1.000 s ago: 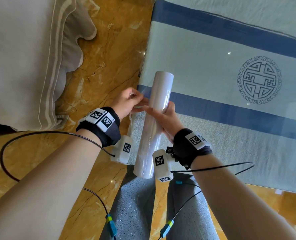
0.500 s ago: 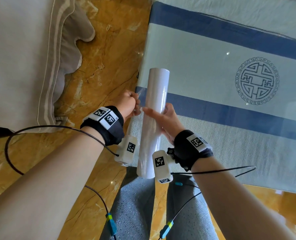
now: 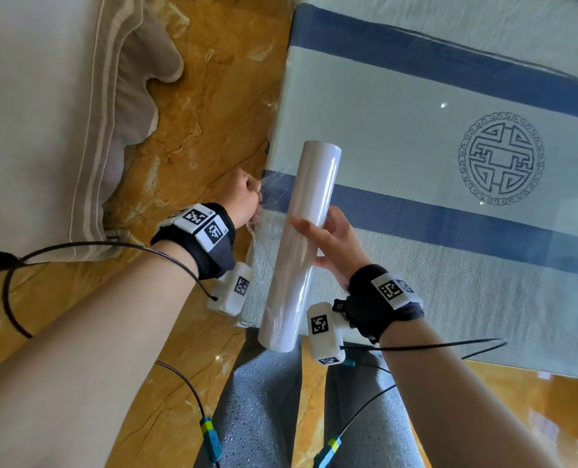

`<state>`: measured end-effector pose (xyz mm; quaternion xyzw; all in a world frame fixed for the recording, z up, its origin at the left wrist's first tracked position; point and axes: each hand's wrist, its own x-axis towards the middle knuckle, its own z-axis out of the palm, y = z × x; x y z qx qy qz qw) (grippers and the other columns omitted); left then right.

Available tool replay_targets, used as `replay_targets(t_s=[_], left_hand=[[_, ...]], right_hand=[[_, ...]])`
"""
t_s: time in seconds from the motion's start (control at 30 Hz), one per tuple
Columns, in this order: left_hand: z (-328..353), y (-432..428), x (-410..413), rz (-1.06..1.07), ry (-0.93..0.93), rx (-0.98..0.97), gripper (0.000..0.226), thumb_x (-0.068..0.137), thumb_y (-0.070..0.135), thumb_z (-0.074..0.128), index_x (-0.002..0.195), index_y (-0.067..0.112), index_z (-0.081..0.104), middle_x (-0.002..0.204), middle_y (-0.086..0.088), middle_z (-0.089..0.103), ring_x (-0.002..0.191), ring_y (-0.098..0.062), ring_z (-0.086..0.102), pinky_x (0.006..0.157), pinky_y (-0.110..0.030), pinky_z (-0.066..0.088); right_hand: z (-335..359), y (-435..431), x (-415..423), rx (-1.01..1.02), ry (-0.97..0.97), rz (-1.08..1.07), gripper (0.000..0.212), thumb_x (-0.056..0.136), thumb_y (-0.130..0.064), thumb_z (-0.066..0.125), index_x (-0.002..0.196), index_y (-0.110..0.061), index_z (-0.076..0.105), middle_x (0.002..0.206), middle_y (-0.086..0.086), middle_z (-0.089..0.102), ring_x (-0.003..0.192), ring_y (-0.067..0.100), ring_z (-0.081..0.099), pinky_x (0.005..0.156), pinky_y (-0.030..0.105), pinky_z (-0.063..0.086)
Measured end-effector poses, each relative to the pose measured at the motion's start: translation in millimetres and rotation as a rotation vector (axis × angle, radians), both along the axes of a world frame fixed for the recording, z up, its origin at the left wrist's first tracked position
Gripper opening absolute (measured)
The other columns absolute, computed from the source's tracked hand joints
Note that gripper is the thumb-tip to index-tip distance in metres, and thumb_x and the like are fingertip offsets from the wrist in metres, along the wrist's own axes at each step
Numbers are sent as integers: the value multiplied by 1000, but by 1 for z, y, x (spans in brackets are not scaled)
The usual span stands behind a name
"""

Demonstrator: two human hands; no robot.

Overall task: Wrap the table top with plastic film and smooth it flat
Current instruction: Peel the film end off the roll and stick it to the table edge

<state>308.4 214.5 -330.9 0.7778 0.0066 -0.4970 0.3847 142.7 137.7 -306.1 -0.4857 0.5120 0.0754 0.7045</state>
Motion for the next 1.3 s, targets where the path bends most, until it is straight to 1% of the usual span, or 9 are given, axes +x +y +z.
replay_targets(t_s=[0.27, 0.4, 0.5, 0.6, 0.67, 0.77, 0.97, 1.2, 1.3], left_hand=[[-6, 2, -2, -53, -147, 25, 11, 97, 4, 33, 95, 13, 38, 76, -3, 49, 54, -15, 44, 48, -28, 41], [6, 1, 6, 154, 137, -135, 20, 101, 23, 41, 84, 18, 49, 63, 1, 54, 49, -13, 48, 51, -28, 43], [16, 2, 9, 221, 389, -185, 43, 93, 56, 45, 83, 17, 59, 62, 3, 60, 57, -14, 57, 63, -30, 49], [21, 6, 5, -18, 420, -89, 57, 77, 69, 56, 98, 17, 60, 79, 1, 64, 70, -15, 60, 70, -32, 53], [24, 10, -3, -186, 452, -51, 63, 68, 67, 61, 103, 14, 58, 84, 0, 61, 71, -15, 58, 65, -28, 50], [24, 16, -17, -292, 506, -85, 45, 70, 53, 67, 92, 14, 60, 78, 2, 59, 66, -12, 54, 56, -23, 45], [18, 19, -30, -140, 441, -219, 9, 88, 13, 64, 82, 13, 57, 75, 0, 59, 67, -9, 60, 66, -21, 57], [13, 21, -32, 135, 435, -171, 10, 98, 9, 50, 88, 8, 47, 79, -8, 64, 58, -14, 66, 58, -30, 60], [12, 24, -32, 7, 465, -141, 19, 94, 26, 57, 95, 9, 50, 78, -7, 64, 58, -14, 64, 57, -31, 59]], right_hand=[[-7, 10, 2, -345, 61, 105, 73, 72, -56, 79, 122, -19, 40, 112, 5, 60, 100, 25, 65, 85, 50, 56], [-5, 5, 7, -382, 54, 70, 64, 76, -50, 79, 115, -22, 38, 99, -5, 57, 89, 13, 63, 71, 30, 54], [-1, -3, 8, -293, 53, 0, 61, 79, -43, 79, 118, -18, 40, 98, -4, 56, 96, 24, 66, 78, 44, 58], [3, -7, 11, -216, 60, -79, 62, 80, -41, 79, 121, -15, 40, 109, 9, 57, 104, 33, 66, 83, 58, 57], [4, -10, 12, -206, 69, -106, 63, 80, -42, 79, 121, -15, 40, 119, 16, 53, 109, 35, 64, 82, 59, 56], [5, -17, 11, -215, 69, -149, 64, 77, -43, 81, 119, -16, 41, 112, 11, 54, 107, 35, 64, 80, 60, 57], [6, -17, 6, -325, 93, -86, 75, 66, -55, 78, 119, -18, 40, 110, 7, 58, 104, 30, 65, 87, 56, 55], [-1, -20, -7, -415, 117, -84, 62, 80, -43, 78, 118, -17, 37, 100, -5, 50, 96, 20, 60, 92, 51, 53], [0, -16, -8, -496, 128, -83, 60, 81, -37, 79, 116, -13, 37, 106, 3, 55, 99, 23, 60, 92, 48, 51]])
